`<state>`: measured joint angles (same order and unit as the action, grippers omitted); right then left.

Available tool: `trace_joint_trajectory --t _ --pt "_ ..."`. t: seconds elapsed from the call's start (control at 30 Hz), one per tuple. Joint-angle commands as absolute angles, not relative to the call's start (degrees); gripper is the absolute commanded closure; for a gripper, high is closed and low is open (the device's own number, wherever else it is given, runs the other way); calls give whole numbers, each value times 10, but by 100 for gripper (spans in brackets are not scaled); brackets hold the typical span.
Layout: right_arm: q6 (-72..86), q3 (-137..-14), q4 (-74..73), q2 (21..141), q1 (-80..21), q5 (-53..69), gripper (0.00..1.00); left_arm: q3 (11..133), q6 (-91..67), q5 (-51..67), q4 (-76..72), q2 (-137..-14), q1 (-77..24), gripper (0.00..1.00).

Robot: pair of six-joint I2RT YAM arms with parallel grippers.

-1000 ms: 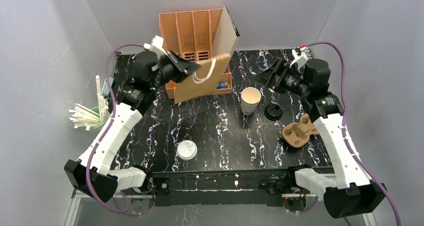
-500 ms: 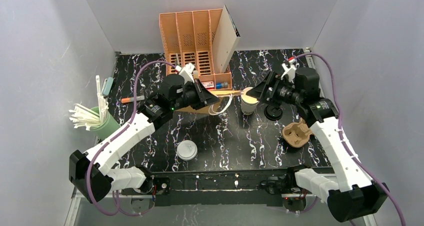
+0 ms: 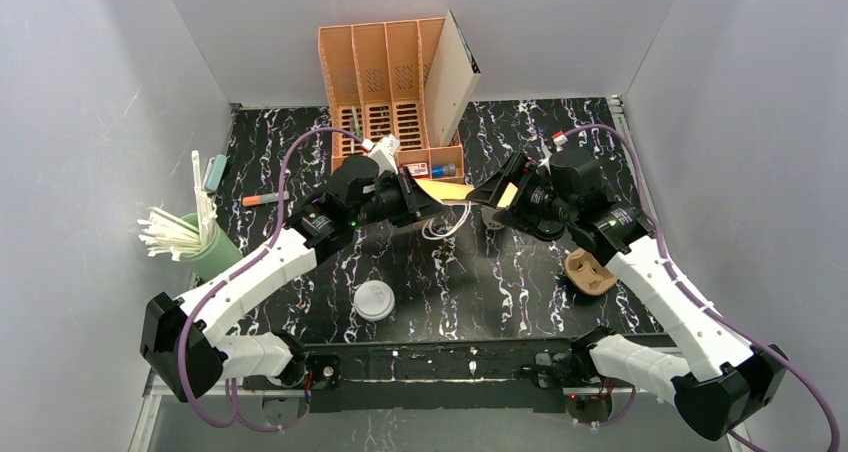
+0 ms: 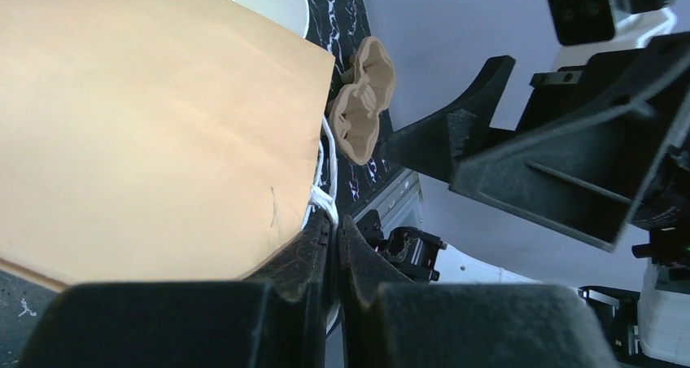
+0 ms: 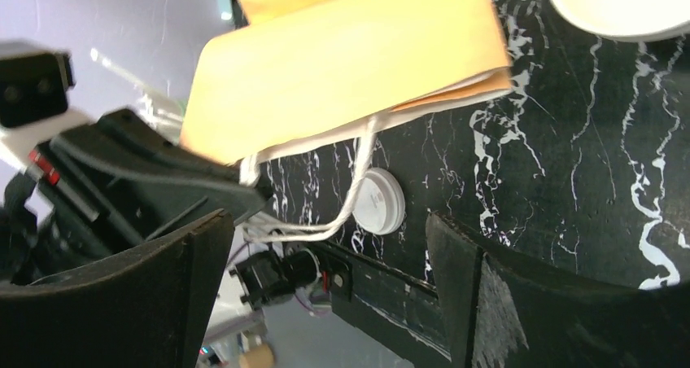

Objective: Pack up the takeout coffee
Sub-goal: Open the takeout bag at the center of the board.

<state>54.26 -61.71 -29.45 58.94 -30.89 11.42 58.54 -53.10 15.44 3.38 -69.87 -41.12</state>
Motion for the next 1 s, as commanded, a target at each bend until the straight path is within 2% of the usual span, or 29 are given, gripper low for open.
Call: trace_joint_trajectory --t 0.0,0.43,0.83,0.93,0.97 --pt "668 -578 -270 573 -311 48 3 584 -523 149 29 -689 -417 100" --pt "854 -462 -57 561 -316 40 4 581 -526 153 29 -672 -419 100" --pt "888 -479 -25 621 -334 20 13 590 -538 168 19 -662 -420 100" --pt "882 -486 -23 635 -335 6 29 589 -540 175 16 -659 -420 100" --pt "876 -489 -23 639 -335 3 37 590 -541 178 14 -658 -420 100"
